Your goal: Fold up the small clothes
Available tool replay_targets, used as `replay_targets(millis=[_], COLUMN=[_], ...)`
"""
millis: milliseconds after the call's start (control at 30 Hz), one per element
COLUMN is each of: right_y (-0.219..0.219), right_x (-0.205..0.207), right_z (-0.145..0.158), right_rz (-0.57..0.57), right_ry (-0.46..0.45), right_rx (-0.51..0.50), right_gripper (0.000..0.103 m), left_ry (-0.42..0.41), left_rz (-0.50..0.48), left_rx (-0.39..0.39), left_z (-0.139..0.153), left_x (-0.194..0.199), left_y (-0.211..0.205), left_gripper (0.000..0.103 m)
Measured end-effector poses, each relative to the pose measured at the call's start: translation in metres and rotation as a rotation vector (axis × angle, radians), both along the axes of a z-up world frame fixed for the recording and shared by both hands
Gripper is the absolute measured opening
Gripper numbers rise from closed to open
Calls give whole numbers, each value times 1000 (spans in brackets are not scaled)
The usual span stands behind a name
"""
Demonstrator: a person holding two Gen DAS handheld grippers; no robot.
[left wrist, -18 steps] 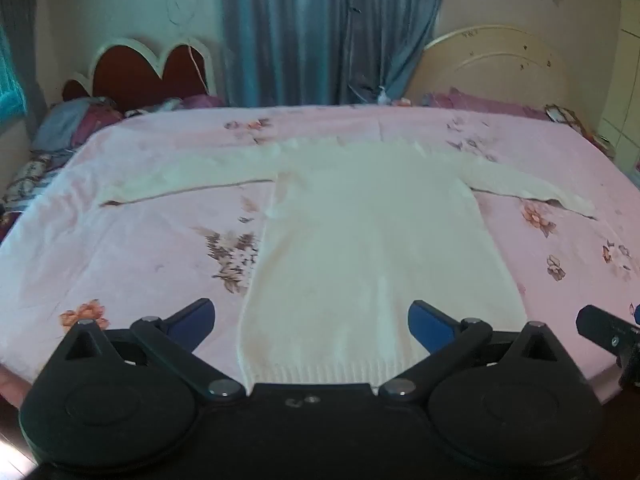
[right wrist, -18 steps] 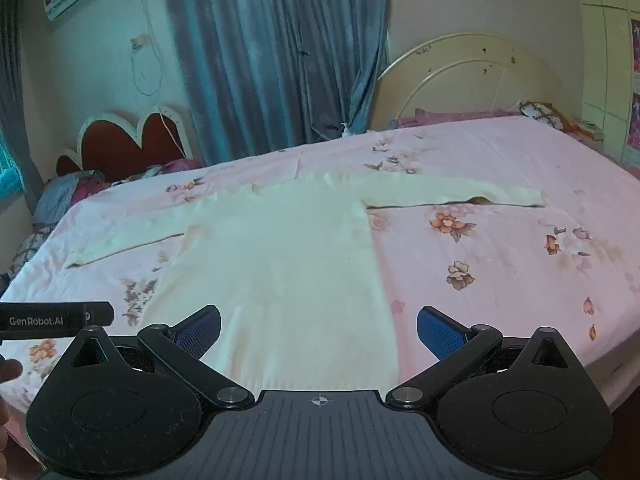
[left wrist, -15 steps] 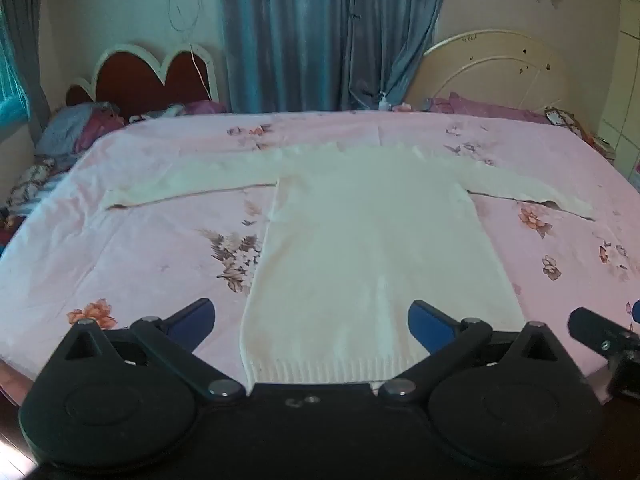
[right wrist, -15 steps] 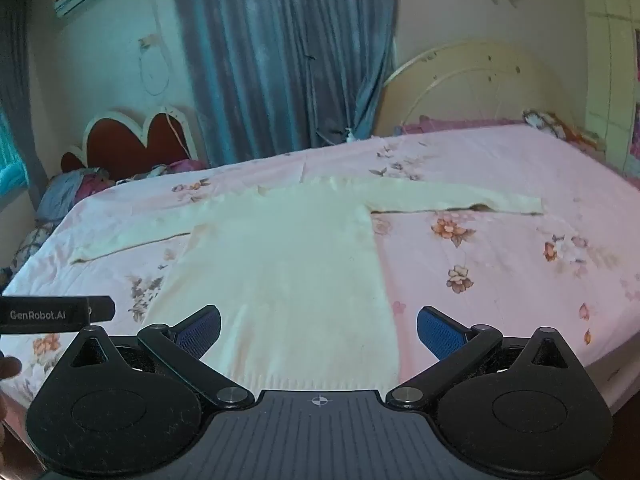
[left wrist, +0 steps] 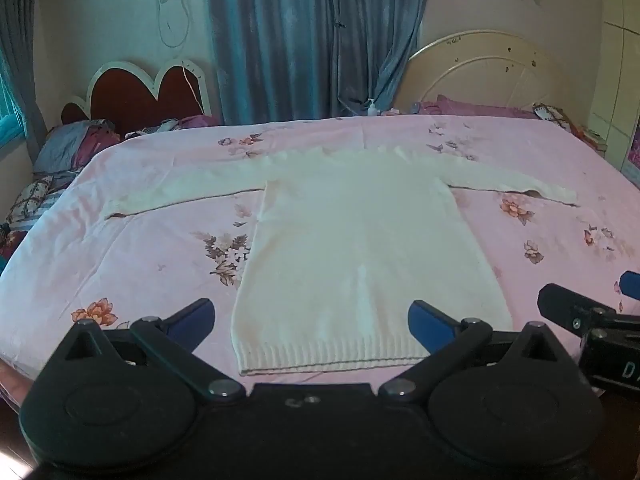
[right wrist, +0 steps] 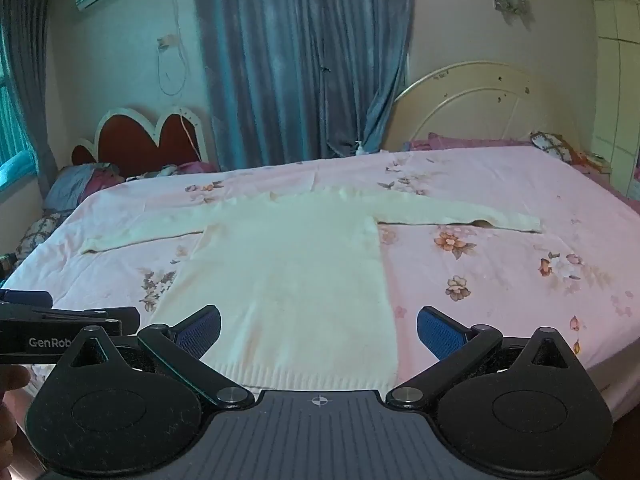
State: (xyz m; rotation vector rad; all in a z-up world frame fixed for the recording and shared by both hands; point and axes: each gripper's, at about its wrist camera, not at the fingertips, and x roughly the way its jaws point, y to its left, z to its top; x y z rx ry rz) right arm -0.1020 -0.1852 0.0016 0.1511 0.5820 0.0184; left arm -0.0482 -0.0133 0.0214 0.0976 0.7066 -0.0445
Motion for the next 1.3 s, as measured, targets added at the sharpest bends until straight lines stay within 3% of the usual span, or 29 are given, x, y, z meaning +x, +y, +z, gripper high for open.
replay_targets(millis=[1300], right_y=[-4], right_x=[0], right_z=[2], right_rz=[-13], right_ry=[-15], right_rx=[3], right_gripper=[103], left_ry=[25], left_rz=[-4], left_rx=[-1], left_z=[-5], left_x=[-8], left_y=[-7], left_gripper=[102])
